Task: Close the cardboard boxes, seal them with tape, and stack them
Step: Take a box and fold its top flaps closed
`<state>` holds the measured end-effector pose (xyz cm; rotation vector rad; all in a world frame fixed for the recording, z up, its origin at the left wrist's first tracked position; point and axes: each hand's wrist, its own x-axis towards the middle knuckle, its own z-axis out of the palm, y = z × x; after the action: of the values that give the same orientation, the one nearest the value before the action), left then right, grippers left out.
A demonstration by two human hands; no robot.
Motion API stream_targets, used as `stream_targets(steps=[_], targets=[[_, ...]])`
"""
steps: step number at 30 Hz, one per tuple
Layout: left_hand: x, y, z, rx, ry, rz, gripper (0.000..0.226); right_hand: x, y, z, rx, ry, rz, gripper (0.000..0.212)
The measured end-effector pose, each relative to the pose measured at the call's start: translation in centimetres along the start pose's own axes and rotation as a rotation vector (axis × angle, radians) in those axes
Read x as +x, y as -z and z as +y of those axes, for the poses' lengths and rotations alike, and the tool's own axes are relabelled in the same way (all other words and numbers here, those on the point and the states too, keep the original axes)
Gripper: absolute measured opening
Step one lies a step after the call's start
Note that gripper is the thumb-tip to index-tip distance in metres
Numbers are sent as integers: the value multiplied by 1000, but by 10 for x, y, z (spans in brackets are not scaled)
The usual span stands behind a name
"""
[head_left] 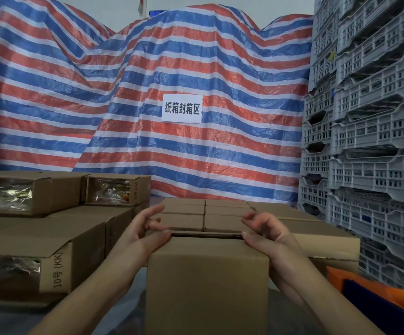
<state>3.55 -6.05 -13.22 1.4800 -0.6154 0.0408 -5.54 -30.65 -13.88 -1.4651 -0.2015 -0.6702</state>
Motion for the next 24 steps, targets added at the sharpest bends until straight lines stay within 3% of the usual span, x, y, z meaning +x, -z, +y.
stream_targets(steps=[4, 9, 15, 18, 20, 22, 24], targets=[[-1, 2, 0, 88, 10, -40, 25, 0, -1, -2, 40, -24, -2, 28], [-2, 2, 3, 125, 29, -40, 23, 1, -6, -12, -31, -124, -11, 53], [1, 3, 11, 234, 62, -79, 22, 6, -2, -13, -232, -202, -21, 24], [9, 3, 30, 408, 81, -147, 19, 5, -2, -13, -283, -190, -14, 22], [12, -6, 43, 638, -1, -144, 14, 5, -1, -13, -297, -193, -17, 22], [12, -24, 53, 887, -169, -141, 29, 6, -1, -13, -309, -214, -19, 22], [11, -46, 59, 1085, -264, -261, 63, 5, 0, -14, -314, -223, -31, 22]])
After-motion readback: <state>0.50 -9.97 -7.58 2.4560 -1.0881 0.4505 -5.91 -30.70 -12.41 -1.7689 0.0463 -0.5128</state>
